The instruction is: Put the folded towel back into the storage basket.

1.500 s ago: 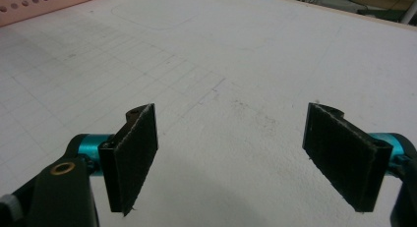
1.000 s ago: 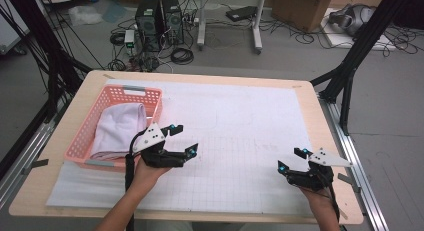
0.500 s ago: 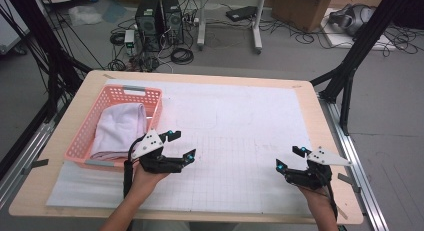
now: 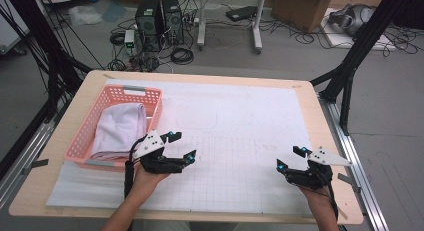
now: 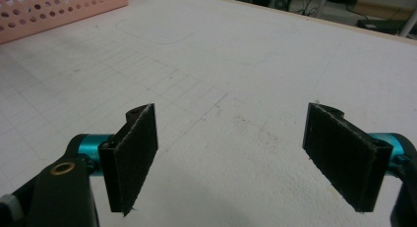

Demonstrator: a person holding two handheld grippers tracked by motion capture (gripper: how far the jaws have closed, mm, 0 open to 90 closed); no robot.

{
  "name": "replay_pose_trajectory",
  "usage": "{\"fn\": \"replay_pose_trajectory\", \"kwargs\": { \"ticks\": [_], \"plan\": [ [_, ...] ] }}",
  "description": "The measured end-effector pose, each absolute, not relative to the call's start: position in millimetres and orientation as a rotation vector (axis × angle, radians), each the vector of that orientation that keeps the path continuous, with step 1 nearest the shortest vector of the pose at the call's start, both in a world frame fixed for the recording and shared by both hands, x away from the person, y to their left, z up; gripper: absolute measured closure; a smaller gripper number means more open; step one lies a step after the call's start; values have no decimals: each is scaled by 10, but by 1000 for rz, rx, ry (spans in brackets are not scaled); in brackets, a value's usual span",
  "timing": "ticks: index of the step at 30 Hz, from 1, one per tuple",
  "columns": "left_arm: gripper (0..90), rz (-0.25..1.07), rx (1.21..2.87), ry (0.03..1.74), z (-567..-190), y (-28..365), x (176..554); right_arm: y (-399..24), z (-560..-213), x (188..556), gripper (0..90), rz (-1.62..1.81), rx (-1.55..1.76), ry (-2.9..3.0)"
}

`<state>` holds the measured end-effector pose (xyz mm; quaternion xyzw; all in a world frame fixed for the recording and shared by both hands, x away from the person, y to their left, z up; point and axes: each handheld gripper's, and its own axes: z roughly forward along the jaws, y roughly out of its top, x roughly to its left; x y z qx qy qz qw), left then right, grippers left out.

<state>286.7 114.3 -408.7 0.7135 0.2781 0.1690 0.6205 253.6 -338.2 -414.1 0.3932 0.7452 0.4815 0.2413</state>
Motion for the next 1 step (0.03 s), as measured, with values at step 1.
{"fn": "replay_pose_trajectory", "kwargs": {
  "ticks": [1],
  "plan": [
    [190,391,1639,642,-4086,1145,2866,-3382,-4140,2539,199,1317,1070,2039]
  ]
}}
